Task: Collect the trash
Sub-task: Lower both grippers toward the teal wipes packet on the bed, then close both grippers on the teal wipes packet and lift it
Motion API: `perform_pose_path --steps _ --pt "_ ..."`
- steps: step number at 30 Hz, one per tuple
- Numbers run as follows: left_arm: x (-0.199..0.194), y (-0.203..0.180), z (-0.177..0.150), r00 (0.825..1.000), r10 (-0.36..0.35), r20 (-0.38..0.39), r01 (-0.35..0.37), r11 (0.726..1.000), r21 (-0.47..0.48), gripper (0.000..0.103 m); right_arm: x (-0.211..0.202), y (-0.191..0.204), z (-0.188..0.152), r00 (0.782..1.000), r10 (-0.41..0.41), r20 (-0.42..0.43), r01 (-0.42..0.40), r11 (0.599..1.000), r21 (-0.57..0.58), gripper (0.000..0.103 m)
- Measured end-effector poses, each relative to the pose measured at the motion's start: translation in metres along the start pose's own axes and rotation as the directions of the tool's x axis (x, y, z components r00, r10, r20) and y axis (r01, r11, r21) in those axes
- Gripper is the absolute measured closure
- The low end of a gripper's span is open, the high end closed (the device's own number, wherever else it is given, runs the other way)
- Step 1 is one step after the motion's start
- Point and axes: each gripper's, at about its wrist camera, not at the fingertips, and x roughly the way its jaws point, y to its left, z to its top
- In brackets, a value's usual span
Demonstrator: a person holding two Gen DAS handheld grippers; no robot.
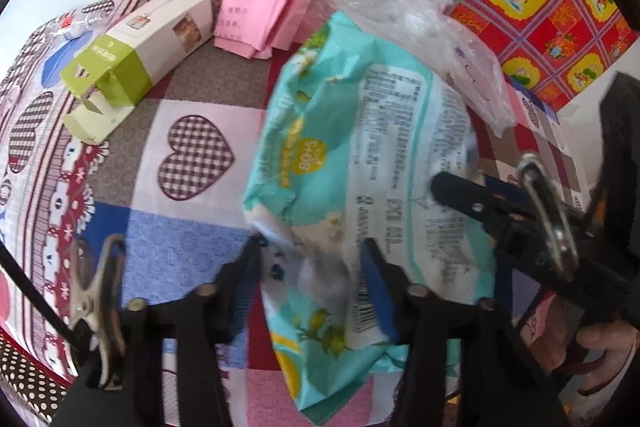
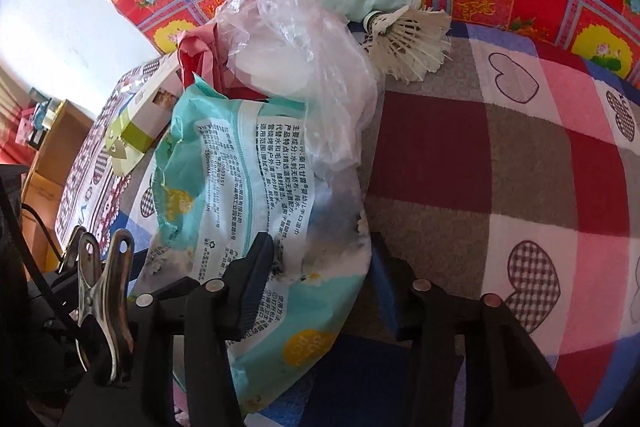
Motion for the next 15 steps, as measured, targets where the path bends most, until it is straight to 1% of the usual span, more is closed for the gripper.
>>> perform_pose_path --steps 1,2,5,7,8,9,14,15 --pt "0.0 0.002 0.0 1.0 -0.01 -0.002 0.01 1.0 0.001 0.06 -0.002 -0.001 -0.001 1.0 -0.003 0.007 0.003 1.0 0.006 0.058" --pt "0.0 0.003 0.001 1.0 -0.016 -0.002 0.016 1.0 0.0 0.064 -0.004 -0.002 -0.002 1.0 -0.004 0.014 0.004 1.0 0.012 0.06" --pt "-0.001 0.007 0.001 0.999 -0.036 -0.009 0.036 0.999 -0.004 0.07 -0.012 -0.003 -0.006 0.999 0.0 0.038 -0.001 1.0 0.027 0.064" --pt "-0.003 0.006 0.0 0.999 -0.041 -0.015 0.041 0.999 0.007 0.072 -0.017 -0.002 -0.009 0.998 0.004 0.055 -0.005 1.0 0.031 0.067" --pt "-0.004 0.005 -0.001 0.999 -0.043 -0.014 0.043 0.999 0.015 0.072 -0.02 -0.001 -0.01 0.998 0.004 0.059 -0.006 0.999 0.032 0.073" --pt "-0.006 0.005 -0.003 0.999 -0.049 -0.014 0.049 0.999 0.022 0.072 -0.023 0.0 -0.012 0.998 0.004 0.067 -0.007 0.999 0.035 0.076" --pt "-0.015 0.002 -0.012 0.998 -0.067 -0.016 0.068 0.996 0.055 0.072 -0.036 -0.001 -0.019 0.996 0.008 0.089 -0.012 0.999 0.051 0.077" --pt "-0.018 0.006 -0.016 0.997 -0.069 -0.017 0.07 0.996 0.059 0.072 -0.039 -0.002 -0.022 0.996 0.01 0.091 -0.015 0.998 0.055 0.078"
